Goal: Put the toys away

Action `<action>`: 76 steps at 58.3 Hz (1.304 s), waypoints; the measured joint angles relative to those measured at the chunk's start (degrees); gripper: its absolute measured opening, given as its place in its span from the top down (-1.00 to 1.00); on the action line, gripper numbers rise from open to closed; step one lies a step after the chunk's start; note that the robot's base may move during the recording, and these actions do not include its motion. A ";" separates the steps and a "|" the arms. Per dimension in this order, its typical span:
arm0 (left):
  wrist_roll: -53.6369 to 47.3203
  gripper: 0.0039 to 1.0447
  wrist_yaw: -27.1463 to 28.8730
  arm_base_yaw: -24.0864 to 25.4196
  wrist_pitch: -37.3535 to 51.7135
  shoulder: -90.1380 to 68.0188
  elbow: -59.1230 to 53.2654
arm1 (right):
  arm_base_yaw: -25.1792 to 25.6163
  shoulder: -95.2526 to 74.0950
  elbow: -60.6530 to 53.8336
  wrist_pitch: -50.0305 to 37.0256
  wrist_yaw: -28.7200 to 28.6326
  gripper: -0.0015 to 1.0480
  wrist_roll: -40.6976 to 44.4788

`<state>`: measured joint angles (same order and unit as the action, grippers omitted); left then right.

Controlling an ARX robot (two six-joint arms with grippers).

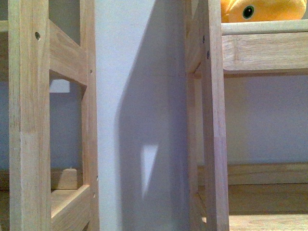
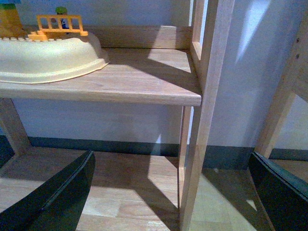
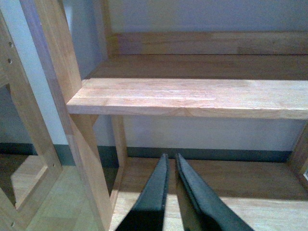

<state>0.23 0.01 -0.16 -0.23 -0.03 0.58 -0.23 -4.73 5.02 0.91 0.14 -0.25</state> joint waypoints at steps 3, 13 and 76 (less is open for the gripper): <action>0.00 -0.88 -0.02 0.00 0.00 0.00 0.00 | 0.00 0.44 -0.48 -0.13 0.00 0.93 -0.07; 0.00 -0.88 -0.02 0.00 0.00 0.00 0.00 | 0.02 1.38 -1.51 -0.39 0.00 0.93 -0.04; 0.00 -0.88 0.00 0.00 0.00 0.00 0.00 | 0.09 4.26 -4.20 -0.74 -0.04 -0.72 0.07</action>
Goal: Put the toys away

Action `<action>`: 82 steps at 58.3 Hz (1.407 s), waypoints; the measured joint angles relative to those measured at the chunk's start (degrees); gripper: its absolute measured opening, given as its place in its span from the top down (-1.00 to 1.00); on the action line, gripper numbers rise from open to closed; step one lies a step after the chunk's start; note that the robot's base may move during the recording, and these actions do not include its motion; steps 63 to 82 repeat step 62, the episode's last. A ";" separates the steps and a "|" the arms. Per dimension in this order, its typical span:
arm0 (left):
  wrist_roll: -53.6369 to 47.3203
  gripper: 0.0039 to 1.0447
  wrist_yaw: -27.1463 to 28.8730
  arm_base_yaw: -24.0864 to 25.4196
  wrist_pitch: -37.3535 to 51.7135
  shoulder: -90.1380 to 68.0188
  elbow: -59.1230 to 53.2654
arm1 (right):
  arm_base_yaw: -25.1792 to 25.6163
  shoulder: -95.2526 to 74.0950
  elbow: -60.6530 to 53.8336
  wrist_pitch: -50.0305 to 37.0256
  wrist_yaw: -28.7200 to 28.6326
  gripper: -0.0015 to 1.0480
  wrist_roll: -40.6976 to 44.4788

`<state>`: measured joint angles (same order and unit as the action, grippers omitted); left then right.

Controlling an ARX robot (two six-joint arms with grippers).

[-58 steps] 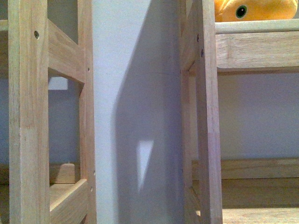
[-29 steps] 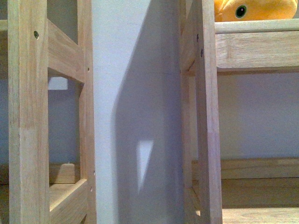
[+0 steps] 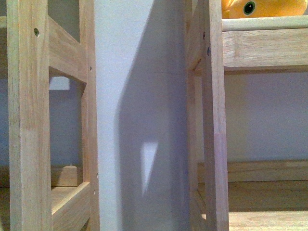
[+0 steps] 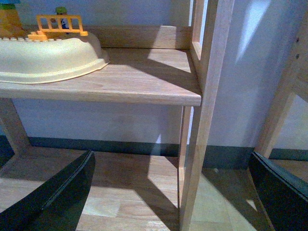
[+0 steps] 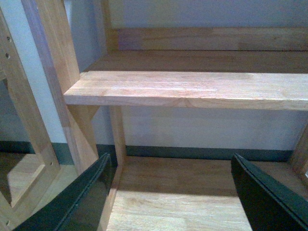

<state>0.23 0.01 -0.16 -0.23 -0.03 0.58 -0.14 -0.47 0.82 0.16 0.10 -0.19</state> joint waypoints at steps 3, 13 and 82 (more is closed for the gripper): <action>0.00 -0.88 0.00 0.00 0.00 0.00 0.00 | 0.00 0.00 0.00 0.00 0.00 -0.87 -0.02; 0.00 -0.88 0.00 0.02 0.00 0.00 0.00 | 0.00 0.00 0.00 0.00 0.02 -0.87 0.00; 0.00 -0.88 0.00 0.00 0.00 0.00 0.00 | 0.00 0.00 0.00 0.00 0.02 -0.87 0.00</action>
